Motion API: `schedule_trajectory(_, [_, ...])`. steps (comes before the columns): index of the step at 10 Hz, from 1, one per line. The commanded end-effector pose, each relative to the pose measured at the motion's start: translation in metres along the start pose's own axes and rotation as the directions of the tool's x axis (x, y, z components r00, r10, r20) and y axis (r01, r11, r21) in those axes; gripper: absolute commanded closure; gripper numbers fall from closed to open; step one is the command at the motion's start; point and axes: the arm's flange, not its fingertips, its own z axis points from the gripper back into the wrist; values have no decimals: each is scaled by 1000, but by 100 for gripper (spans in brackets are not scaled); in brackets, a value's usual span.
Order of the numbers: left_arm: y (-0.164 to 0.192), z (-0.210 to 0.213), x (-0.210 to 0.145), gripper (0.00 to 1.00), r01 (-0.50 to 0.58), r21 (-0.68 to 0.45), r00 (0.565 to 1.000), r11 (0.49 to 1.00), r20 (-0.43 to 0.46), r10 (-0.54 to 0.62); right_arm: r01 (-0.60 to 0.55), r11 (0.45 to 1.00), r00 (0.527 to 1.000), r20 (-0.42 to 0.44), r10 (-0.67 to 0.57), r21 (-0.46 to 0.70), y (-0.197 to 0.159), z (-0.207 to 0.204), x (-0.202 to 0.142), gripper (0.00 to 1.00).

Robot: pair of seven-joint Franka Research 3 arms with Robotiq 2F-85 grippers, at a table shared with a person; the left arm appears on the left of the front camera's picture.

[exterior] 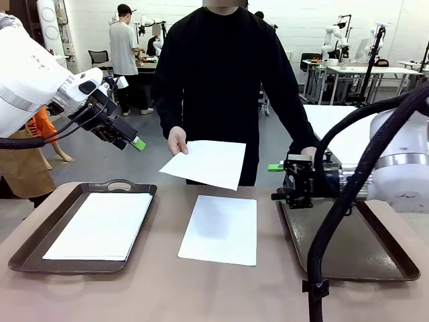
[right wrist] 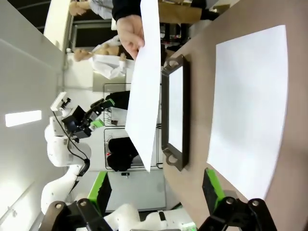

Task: Sort the A4 documents.
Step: Receive the A4 Paper.

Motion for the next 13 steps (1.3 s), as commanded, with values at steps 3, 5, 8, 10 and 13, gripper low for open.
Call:
schedule_trajectory(3, [1,1,0,0,-1,7,1000,1000,7,1,51,996,999,-8,-51,72,-12,-56,19,0])
schedule_trajectory(5, [1,1,0,0,-1,7,1000,1000,7,1,84,989,996,-9,-84,125,-10,-74,24,0])
schedule_trajectory(8, [1,1,0,0,-1,7,1000,1000,7,1,93,980,996,-6,-94,174,-6,-91,30,0])
schedule_trajectory(10, [1,1,0,0,-1,7,1000,1000,7,1,103,977,995,-22,-101,188,-15,-100,40,0])
schedule_trajectory(13, [1,1,0,0,-1,7,1000,1000,7,1,105,976,992,-84,-91,189,-22,-110,52,0])
